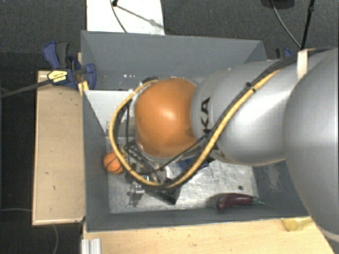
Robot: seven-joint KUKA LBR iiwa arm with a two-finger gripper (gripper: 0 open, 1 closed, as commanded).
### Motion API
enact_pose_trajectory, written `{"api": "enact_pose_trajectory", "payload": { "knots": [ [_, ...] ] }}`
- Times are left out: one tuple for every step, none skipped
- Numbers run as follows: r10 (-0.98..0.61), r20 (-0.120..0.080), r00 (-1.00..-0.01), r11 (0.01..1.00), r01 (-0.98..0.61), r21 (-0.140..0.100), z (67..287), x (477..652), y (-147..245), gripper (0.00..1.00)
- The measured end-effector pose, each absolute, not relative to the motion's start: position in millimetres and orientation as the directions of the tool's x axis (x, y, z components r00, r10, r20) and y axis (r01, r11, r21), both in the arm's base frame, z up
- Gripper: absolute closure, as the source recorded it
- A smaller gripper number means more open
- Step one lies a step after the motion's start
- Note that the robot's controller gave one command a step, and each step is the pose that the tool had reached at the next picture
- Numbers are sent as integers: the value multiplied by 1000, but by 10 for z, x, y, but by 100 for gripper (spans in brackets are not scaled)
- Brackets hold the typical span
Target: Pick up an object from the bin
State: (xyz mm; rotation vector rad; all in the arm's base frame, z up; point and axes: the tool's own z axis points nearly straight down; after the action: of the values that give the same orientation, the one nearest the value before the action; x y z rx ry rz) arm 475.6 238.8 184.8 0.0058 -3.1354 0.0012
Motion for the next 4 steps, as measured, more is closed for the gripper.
{"api": "enact_pose_trajectory", "payload": {
  "knots": [
    [3,-2,-1000,1000,3,2,1891,4779,2375,0],
    [57,-8,-998,998,57,1,1016,5157,1851,0],
    [74,-5,-997,997,74,2,903,5156,1815,0],
    [157,-2,-988,988,157,3,961,5206,1629,0]
  ]
}}
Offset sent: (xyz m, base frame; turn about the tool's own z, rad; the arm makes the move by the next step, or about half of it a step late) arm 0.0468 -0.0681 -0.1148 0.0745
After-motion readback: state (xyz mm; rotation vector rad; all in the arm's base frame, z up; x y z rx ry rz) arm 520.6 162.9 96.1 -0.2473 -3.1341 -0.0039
